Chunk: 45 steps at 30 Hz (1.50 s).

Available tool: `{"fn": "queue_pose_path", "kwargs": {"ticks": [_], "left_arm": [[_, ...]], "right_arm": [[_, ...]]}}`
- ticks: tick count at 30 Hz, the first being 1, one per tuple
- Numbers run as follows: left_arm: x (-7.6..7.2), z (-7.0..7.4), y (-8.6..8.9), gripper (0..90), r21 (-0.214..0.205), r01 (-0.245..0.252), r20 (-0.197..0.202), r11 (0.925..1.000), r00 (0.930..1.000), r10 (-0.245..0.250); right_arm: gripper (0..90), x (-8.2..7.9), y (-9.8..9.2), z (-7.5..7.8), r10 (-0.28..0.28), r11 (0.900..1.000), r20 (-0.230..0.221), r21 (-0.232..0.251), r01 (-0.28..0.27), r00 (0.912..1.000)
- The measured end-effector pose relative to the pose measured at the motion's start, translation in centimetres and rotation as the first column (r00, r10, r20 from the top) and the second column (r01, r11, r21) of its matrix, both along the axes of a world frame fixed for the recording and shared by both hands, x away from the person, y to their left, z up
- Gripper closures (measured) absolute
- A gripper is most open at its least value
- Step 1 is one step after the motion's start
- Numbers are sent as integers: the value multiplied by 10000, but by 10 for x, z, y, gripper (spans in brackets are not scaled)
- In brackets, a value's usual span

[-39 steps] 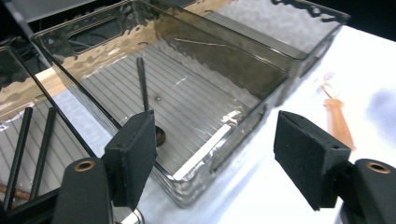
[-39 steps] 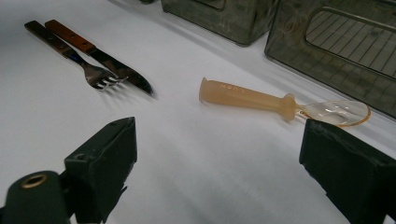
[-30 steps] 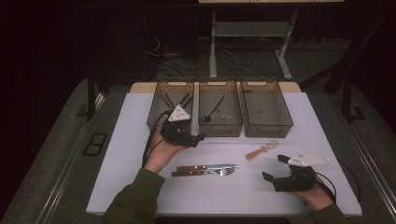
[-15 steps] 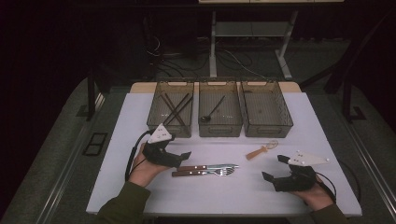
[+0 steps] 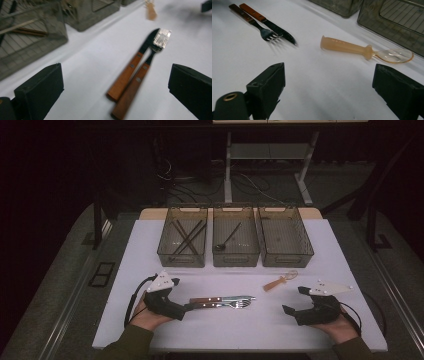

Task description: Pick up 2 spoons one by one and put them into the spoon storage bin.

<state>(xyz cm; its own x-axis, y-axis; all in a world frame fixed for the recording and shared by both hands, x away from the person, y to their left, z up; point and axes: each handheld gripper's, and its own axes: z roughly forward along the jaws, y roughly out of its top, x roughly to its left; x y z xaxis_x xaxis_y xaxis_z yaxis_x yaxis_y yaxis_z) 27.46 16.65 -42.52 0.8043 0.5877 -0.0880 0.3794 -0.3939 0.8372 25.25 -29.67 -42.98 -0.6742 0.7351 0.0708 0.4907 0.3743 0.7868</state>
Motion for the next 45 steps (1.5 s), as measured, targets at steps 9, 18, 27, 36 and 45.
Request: {"fn": "queue_pose_path", "kwargs": {"ticks": [9, 18, 27, 36, 45], "left_arm": [[-4, -7, 5, 0, -129, 233, -157, 9996, 9996, -235], [-3, -8, 5, 8, -216, 271, -216, 9994, 9994, -275], [-2, -10, 5, 8, -245, 351, -273, 9991, 9990, -357], [-2, -10, 4, 8, -260, 491, -325, 9985, 9982, -499], [-2, -10, 3, 8, -240, 599, -388, 9979, 9974, -608]], "right_arm": [[376, 17, -4, 8, -205, 9997, -7, -134, 205, 9998], [738, 48, -3, 13, -284, 9989, -199, -380, 276, 9994], [899, 88, -1, 8, -608, 9909, -546, -1232, 537, 9966], [899, 112, 8, -5, -567, 9835, -802, -1758, 419, 9952], [900, 119, 13, -13, -617, 9777, -1039, -2061, 392, 9927]]}}
